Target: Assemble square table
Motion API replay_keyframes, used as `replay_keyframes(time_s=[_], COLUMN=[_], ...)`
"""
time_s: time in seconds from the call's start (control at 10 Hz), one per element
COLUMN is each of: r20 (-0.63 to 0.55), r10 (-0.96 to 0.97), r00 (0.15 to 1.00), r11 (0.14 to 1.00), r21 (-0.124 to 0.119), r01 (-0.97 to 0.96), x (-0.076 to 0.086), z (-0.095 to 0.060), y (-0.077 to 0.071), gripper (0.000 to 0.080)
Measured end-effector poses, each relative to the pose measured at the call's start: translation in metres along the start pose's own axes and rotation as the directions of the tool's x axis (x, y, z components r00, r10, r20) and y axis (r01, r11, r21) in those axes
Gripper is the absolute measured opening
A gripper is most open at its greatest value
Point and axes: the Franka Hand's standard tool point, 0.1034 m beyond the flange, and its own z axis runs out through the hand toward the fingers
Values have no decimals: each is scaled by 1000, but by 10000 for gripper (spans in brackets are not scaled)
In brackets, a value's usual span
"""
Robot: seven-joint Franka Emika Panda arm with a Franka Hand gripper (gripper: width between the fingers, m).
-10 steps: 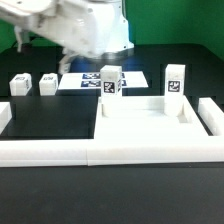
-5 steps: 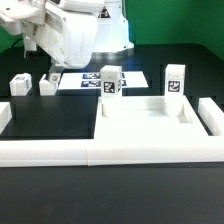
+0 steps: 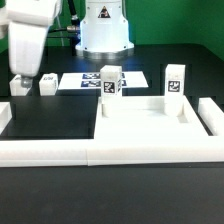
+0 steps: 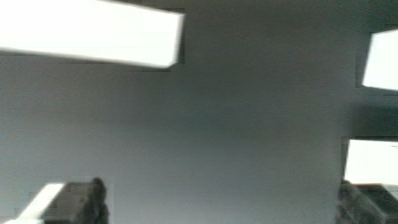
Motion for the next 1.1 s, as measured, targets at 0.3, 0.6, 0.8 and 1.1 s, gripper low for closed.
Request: replay_keyframes(time_s=[0.3, 0.6, 0.8, 1.1], r20=[-29, -26, -15, -15], r10=[318, 506, 631, 631], r00=[948, 862, 776, 776], r11=[947, 861, 774, 774], r21=[66, 74, 83, 83], r01=[-315, -503, -628, -628], x=[-4, 1, 5, 5], z=[18, 18, 17, 17], y=[-22, -19, -19, -19], gripper=[649, 649, 649, 649])
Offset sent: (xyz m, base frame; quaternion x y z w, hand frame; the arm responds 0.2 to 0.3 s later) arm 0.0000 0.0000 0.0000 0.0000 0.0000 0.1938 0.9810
